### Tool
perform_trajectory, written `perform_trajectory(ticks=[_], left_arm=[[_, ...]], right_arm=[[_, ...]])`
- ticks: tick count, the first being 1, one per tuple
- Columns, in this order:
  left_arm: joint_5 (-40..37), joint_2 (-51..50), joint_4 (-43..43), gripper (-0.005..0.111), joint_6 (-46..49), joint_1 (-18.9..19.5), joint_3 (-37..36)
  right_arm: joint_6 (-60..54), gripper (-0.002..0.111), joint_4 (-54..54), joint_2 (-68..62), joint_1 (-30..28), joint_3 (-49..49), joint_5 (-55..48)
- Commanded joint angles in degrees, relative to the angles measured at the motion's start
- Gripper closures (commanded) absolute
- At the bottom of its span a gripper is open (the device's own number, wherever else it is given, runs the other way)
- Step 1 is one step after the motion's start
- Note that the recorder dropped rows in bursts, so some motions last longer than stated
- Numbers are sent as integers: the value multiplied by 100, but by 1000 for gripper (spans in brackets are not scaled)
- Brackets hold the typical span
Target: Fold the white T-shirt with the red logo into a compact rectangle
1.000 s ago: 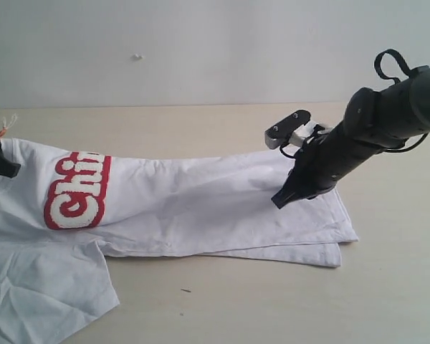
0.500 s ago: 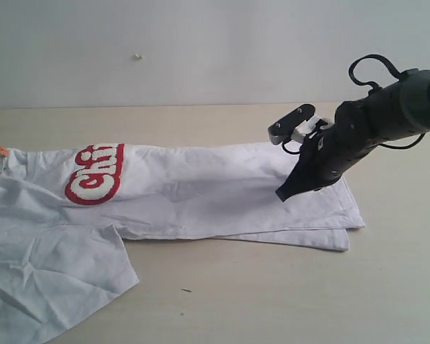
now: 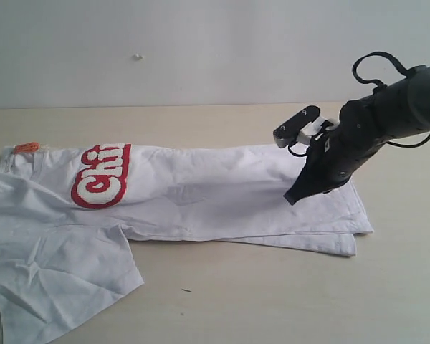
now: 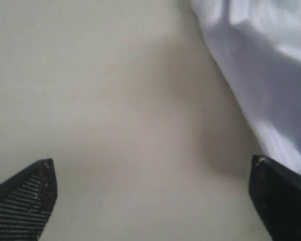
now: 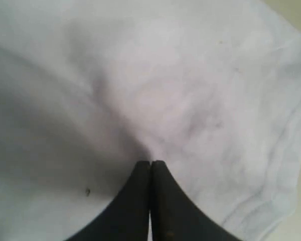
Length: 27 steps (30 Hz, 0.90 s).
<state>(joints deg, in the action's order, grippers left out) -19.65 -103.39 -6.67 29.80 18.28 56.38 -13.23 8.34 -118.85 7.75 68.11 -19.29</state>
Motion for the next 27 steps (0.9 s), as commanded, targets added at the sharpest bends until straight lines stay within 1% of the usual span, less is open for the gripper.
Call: perform_trajectory(ticks=[1,5,10,14,16,18,22,25,27], left_arm=[[-1605,383,-586,2,22,-20,20],[-2673,399,-1120,2,147,-20,20],[-3466,399,-1160,2,147,-20,20],[-3516,399,-1670,2,191,-20,-70],[-3516,356,-1986,2,505,-34,-233],[-3480,262,-2029,2,661,-60,-384],[-3152,-12,-2439,2,703,-75,-598],[-3099,-207,-2867,2,1033,-84,-664],[-3059,-342,-3065,2,1047,-98,-697]], right_arm=[[-24,108,-243,400,-41,-23,14],[-66,108,-387,603,-41,-23,-61],[-206,108,-387,697,-41,-23,-223],[-216,108,-617,708,-41,-23,-239],[-233,108,-657,708,-41,-23,-239],[-233,108,-687,708,-41,-23,-239],[-233,108,-724,730,-41,-23,-239],[-233,108,-724,753,-41,-23,-226],[-233,108,-732,772,-41,-23,-214]])
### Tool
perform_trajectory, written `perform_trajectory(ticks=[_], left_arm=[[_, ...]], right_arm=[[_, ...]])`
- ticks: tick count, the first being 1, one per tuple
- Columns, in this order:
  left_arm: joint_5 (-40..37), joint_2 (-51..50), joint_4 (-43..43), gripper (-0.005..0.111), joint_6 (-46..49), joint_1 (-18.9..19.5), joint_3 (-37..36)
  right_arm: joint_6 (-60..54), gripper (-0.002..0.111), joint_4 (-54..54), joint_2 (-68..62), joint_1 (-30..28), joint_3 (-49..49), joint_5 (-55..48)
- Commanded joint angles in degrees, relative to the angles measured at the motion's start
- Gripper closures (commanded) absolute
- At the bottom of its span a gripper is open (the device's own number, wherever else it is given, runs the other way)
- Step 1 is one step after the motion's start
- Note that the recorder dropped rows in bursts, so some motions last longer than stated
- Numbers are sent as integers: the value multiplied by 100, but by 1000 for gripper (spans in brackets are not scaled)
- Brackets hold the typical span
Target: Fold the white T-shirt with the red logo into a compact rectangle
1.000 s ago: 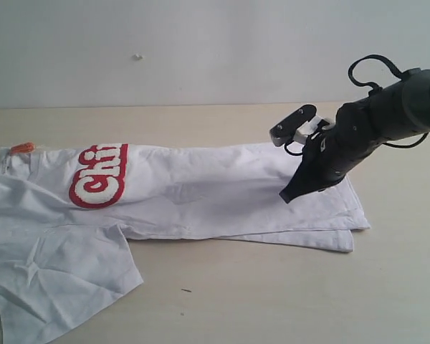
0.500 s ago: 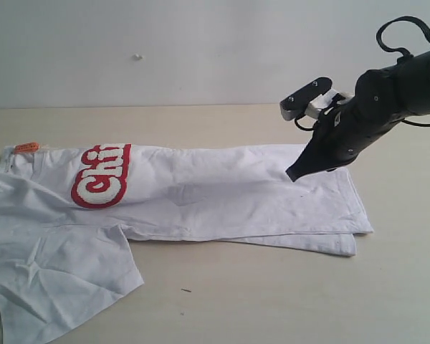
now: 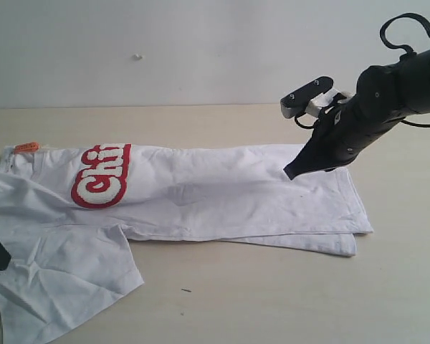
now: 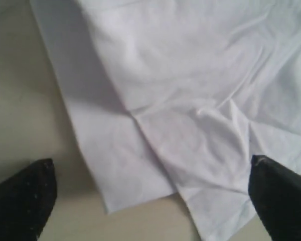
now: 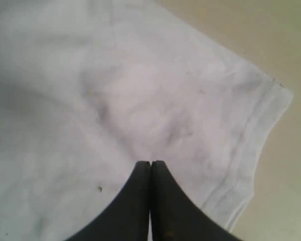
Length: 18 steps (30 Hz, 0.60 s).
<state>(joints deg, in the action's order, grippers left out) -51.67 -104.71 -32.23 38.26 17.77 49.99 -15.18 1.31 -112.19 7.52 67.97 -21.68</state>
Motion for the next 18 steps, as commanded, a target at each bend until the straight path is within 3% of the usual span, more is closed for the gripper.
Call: perform_trajectory(ticks=[1,5,8,12,14,18], left_arm=[[165,-292,-580,2,201,-49,-67],[39,-559,-958,8,201,-117,-67],[-248,-723,-1014,27,201,-191,-67],[-502,-902,-993,74,201,-296,-67],[-730,-977,-1084,105,175,-320,-67],[-1829,-994,-1947,107,175,-238,18]], right_arm=[[-38,108,-28,107,-18,-8,25],[-38,108,-28,107,-18,-8,34],[-38,108,-28,107,-18,-8,37],[-38,108,-28,107,-18,-8,37],[-38,108,-54,107,-18,-8,24],[-38,108,-76,107,-18,-8,-11]])
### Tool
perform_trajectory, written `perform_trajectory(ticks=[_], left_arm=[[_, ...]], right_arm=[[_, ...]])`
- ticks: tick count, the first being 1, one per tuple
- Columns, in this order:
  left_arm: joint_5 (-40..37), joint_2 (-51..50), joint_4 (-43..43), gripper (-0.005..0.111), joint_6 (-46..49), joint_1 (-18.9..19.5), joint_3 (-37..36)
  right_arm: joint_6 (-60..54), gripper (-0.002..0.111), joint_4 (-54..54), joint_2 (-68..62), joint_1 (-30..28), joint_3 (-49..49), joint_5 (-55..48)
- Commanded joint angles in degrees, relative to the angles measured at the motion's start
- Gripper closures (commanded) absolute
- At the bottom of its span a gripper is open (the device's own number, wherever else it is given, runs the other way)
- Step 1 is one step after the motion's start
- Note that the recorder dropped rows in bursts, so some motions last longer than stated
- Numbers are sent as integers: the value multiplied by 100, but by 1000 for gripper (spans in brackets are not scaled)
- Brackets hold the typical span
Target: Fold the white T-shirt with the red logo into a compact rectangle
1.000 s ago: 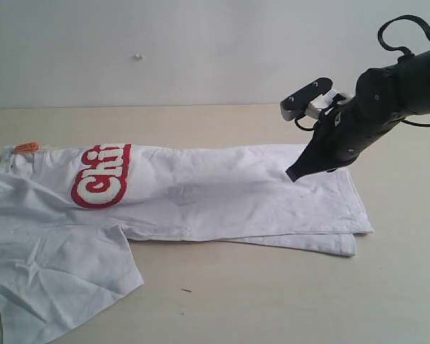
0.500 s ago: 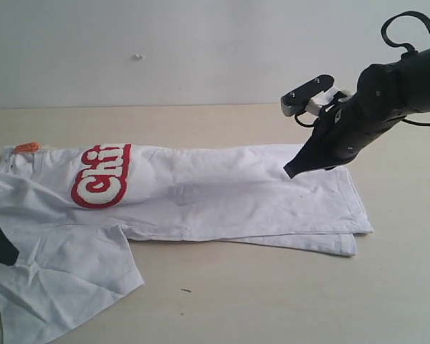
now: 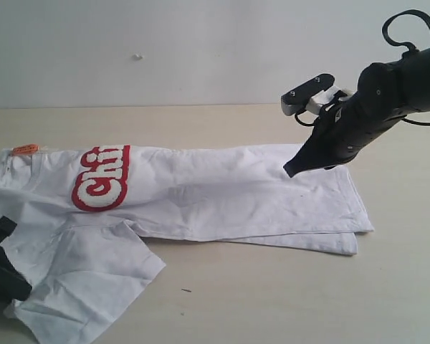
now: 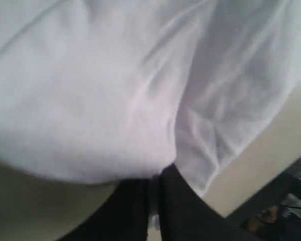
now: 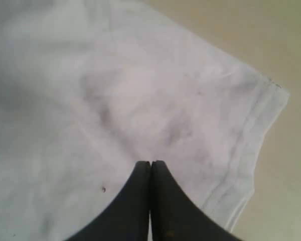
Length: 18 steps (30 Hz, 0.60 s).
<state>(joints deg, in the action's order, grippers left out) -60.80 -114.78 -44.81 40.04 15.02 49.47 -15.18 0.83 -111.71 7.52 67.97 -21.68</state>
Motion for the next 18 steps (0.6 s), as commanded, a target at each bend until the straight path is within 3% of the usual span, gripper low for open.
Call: perform_trajectory(ticks=[1,5,13,18], left_arm=[[-917,13,-874,107,-3,41,127],[-917,-25,-1609,107,-452,51,383],[-917,-779,-5223,107,-133,41,1034],[-700,-946,-5513,107,66,41,1073]], right_arm=[[-38,108,-28,58,-18,-8,-24],[-38,108,-53,58,-18,-8,-55],[-753,108,-235,58,-18,-8,-335],[-767,108,-223,58,-18,-8,-360]])
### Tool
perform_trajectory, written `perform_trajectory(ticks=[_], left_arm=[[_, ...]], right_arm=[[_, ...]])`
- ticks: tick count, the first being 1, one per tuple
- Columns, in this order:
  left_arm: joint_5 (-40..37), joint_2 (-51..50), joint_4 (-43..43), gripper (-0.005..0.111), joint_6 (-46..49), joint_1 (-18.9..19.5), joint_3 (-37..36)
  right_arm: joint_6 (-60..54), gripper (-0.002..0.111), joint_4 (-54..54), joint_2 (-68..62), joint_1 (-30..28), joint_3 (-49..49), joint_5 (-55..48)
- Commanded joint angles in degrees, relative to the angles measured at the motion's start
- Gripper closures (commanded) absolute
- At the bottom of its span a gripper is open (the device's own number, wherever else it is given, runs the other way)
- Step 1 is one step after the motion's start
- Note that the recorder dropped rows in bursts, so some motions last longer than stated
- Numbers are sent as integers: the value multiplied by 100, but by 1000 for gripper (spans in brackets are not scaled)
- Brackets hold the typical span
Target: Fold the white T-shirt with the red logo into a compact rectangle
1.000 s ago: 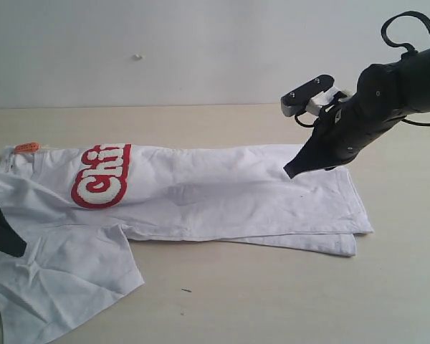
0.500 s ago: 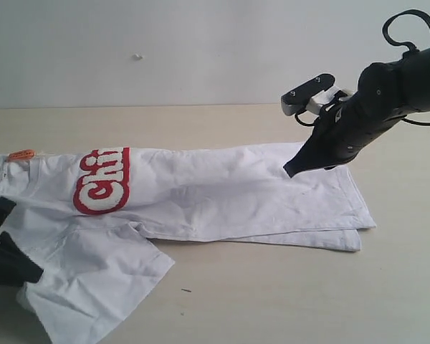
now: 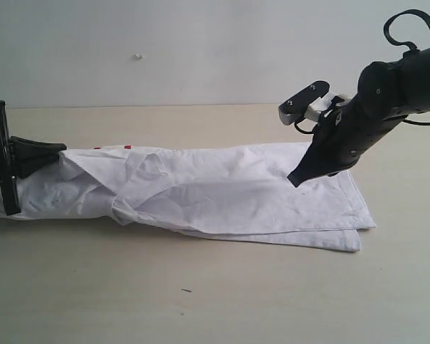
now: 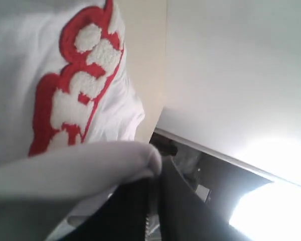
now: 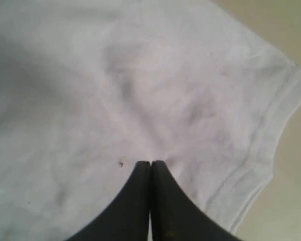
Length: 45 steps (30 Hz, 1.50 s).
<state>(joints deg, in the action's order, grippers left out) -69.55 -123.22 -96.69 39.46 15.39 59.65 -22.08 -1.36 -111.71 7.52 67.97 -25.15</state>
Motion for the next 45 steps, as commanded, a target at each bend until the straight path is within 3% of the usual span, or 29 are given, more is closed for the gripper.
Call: perform_trajectory(ticks=[1,4,5,11,16,18,21,23,25,26,30,38,42,45], left_arm=[[330,-111,-325,107,141,5,67],[728,-143,-325,99,171,5,78],[893,-143,-325,89,146,5,91],[1131,-143,-325,57,312,5,91],[1030,-143,-325,12,1054,31,91],[621,-143,-325,9,1447,108,138],[-27,-143,-325,11,1748,274,424],[-42,-143,-325,13,1756,351,558],[-42,-143,-102,24,1622,365,674],[-42,-143,84,34,1570,385,714],[-42,-143,572,106,1684,455,766],[-42,-87,2716,107,1880,392,766],[-42,-87,2476,107,1852,212,766],[-42,-87,1967,107,1965,-225,766]], right_arm=[[-77,108,-5,58,-18,-8,-25],[-77,108,-5,58,-18,-8,-36],[-77,108,-5,58,-18,-8,-66],[-490,108,-141,58,-18,-8,-315],[-511,108,-155,58,-18,-8,-315],[-511,108,-155,58,-18,-8,-315],[-511,108,-169,58,-18,-8,-315],[-511,108,-169,58,-18,-8,-315],[-499,108,-192,58,-18,-8,-315],[-499,108,-219,58,-18,-8,-315],[-499,108,-322,58,-18,-8,-373],[-541,108,-418,58,-18,-8,-408],[-840,108,-781,58,-18,-8,-397],[-973,108,-920,58,-18,-8,-360]])
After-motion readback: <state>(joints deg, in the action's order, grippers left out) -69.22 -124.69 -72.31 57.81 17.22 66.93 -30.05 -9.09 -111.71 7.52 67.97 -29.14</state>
